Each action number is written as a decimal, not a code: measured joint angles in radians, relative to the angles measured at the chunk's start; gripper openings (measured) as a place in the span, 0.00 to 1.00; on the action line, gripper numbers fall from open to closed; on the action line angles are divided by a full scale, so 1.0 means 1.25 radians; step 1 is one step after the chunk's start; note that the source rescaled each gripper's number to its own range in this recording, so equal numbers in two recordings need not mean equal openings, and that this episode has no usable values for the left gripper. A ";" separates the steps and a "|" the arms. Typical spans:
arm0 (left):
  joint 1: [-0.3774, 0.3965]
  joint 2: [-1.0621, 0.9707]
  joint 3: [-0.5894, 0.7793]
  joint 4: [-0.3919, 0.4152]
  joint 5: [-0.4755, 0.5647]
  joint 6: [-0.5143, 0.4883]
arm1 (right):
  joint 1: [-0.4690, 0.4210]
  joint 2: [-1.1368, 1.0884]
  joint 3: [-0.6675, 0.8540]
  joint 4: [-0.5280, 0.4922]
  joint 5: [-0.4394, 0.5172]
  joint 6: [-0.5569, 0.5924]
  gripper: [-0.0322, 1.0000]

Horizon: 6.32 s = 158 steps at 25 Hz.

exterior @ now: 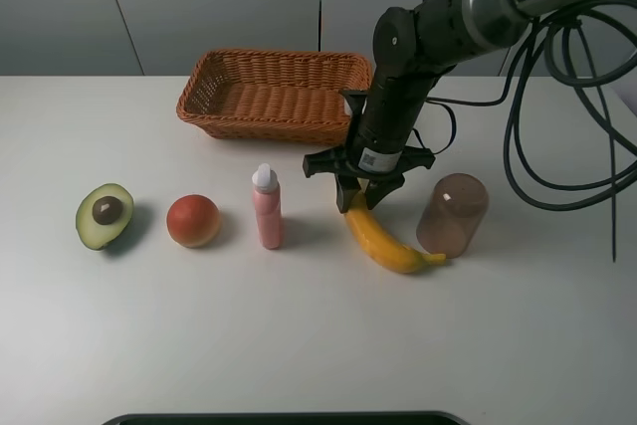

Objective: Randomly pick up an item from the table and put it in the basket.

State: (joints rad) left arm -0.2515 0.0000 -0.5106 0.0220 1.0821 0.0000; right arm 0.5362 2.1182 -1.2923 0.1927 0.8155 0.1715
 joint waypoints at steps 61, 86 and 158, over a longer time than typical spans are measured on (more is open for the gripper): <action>0.000 0.000 0.000 0.000 0.000 0.000 | 0.002 -0.067 -0.231 -0.273 -0.436 -0.253 0.05; 0.000 0.000 0.000 0.000 0.000 0.000 | 0.072 0.088 -0.235 -0.269 -0.537 -0.285 0.05; 0.000 0.000 0.000 0.000 0.000 0.006 | -0.323 -1.632 0.376 -0.235 0.316 -0.169 1.00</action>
State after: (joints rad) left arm -0.2515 0.0000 -0.5106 0.0220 1.0821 0.0069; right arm 0.1325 0.0780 -0.8218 -0.1014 1.2106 -0.0401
